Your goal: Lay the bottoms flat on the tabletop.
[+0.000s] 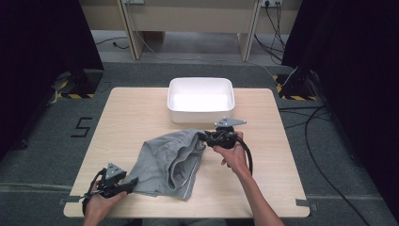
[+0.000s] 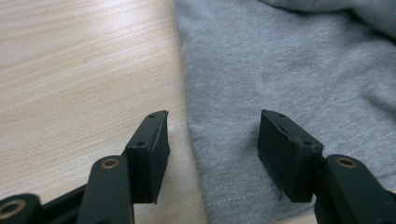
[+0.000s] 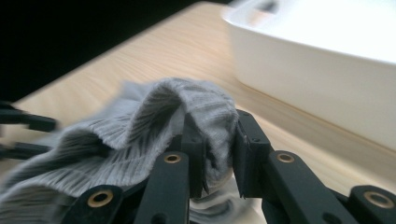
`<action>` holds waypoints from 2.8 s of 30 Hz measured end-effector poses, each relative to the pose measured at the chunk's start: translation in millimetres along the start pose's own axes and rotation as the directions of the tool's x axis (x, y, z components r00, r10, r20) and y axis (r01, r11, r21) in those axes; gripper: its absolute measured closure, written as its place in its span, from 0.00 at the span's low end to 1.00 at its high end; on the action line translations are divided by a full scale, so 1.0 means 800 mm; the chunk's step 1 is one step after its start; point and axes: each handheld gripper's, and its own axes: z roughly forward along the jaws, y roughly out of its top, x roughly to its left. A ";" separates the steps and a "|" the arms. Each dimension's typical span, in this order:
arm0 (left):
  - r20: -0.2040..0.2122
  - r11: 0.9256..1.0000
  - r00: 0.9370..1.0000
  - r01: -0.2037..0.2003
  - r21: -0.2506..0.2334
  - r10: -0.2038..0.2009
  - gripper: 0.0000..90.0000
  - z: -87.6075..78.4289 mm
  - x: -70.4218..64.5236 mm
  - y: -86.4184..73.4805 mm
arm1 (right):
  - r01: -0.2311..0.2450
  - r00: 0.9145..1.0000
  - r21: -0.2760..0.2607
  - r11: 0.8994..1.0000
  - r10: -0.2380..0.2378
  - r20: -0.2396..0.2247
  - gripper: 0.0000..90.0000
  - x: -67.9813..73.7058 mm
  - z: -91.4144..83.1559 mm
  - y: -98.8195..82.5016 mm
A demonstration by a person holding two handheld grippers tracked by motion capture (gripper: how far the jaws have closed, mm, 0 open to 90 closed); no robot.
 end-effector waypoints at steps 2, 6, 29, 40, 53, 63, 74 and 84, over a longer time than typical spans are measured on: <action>0.005 1.000 1.000 -0.005 0.005 0.005 0.47 0.000 -0.001 0.000 | -0.011 1.000 0.023 1.000 0.010 0.027 0.85 -0.014 0.003 -0.008; -0.003 0.999 0.999 -0.037 0.026 0.038 0.47 -0.001 -0.006 0.004 | -0.049 0.998 0.079 0.996 0.046 0.044 0.85 -0.033 0.012 -0.029; 0.222 0.973 0.950 -0.199 -0.114 0.220 0.25 0.022 -0.165 0.044 | -0.057 0.996 0.139 0.989 0.048 0.069 0.82 -0.042 0.018 -0.047; 0.277 0.974 0.954 -0.053 -0.220 0.114 0.88 0.032 -0.141 0.078 | -0.020 0.999 0.138 0.990 0.016 0.032 0.83 -0.036 0.007 -0.046; 0.321 0.964 0.943 -0.003 -0.267 0.092 0.89 -0.039 -0.057 0.166 | 0.068 0.996 0.064 0.996 -0.063 -0.070 0.84 -0.006 -0.078 -0.017; 0.254 0.991 0.965 -0.025 -0.135 0.059 0.89 0.034 -0.037 0.207 | 0.023 1.000 0.107 0.994 -0.024 0.006 0.84 -0.040 -0.088 -0.009; 0.169 0.997 0.984 0.062 -0.051 -0.053 0.56 0.102 -0.018 0.200 | -0.063 0.988 0.223 0.973 0.029 0.150 0.56 -0.078 -0.031 -0.029; 0.182 0.988 0.973 0.148 -0.034 -0.140 0.34 0.070 -0.018 0.148 | -0.099 0.983 0.165 0.981 0.071 0.168 0.40 -0.059 -0.079 -0.054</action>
